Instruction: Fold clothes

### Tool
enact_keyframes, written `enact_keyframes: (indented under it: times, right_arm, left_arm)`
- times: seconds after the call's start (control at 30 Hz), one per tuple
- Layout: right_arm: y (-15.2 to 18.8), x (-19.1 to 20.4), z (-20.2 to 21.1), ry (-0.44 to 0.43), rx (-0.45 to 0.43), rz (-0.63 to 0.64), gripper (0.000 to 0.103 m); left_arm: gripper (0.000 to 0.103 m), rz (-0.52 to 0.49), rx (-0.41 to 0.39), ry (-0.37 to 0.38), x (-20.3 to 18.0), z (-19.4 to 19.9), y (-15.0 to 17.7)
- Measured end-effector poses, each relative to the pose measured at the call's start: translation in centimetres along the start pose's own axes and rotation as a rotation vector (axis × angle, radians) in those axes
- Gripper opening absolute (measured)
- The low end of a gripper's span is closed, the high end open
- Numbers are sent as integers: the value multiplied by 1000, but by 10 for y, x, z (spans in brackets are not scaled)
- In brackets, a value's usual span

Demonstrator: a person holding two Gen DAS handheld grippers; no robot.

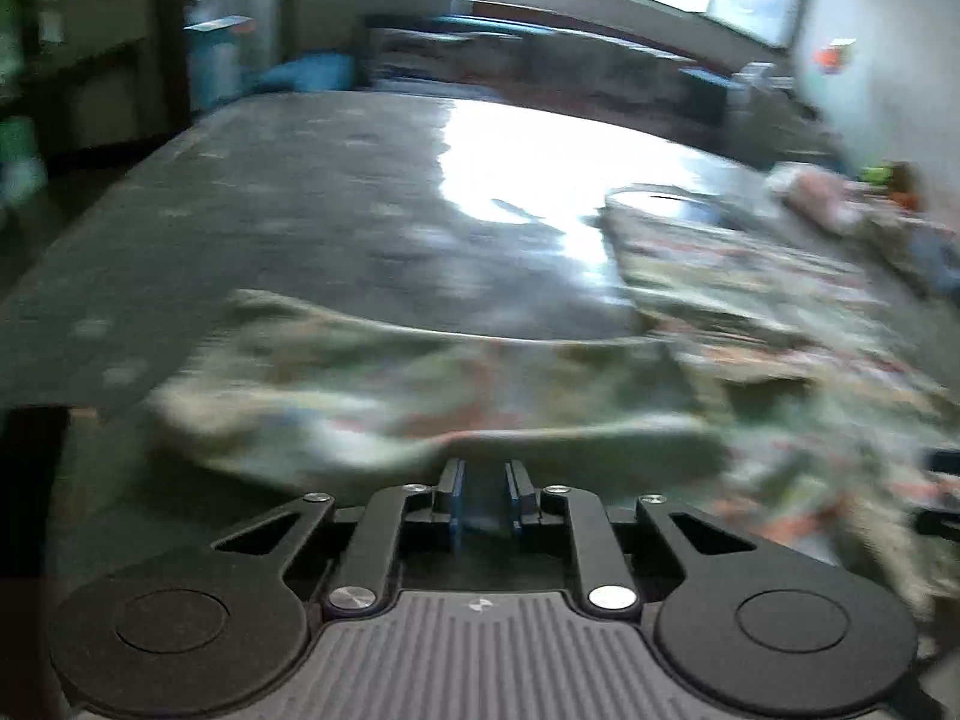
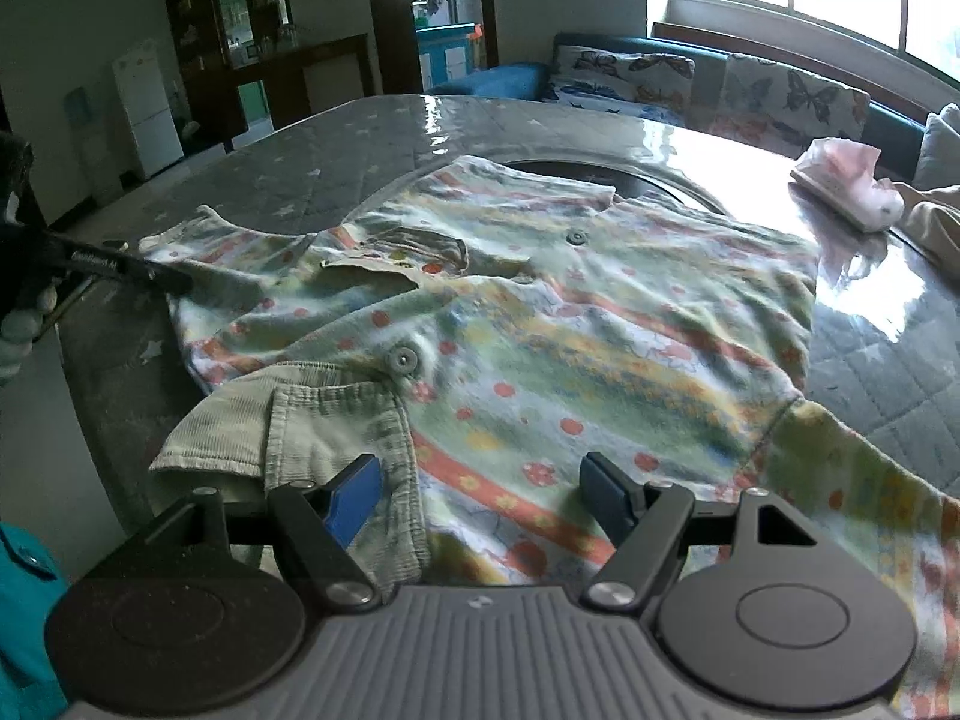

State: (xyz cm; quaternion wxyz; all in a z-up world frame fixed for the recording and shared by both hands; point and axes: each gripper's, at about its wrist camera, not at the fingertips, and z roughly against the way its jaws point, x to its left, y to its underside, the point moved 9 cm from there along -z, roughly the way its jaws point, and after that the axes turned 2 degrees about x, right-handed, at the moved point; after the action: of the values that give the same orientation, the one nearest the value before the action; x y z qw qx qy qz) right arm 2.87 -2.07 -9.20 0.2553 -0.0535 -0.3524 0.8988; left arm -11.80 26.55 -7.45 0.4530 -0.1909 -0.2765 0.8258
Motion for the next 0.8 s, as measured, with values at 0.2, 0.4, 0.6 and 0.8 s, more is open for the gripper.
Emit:
enact_keyframes:
  times: [0.2,0.4,0.6,0.8]
  right_arm:
    - [0,-2,0,-4,-2,0,75]
    - [-1,-2,-1,-4,-5,-2,76]
    - [0,-1,-1,2,-5,-1,76]
    - [-1,0,-4,11,-2,8,78]
  left_arm:
    - [20,103,-18,-104,47,10,-7]
    - [50,44,-68,-230,71,-3,-36]
    - [56,28,-53,-286,88,-29,-40]
    - [2,-75,-109,-367,83,-36,-46]
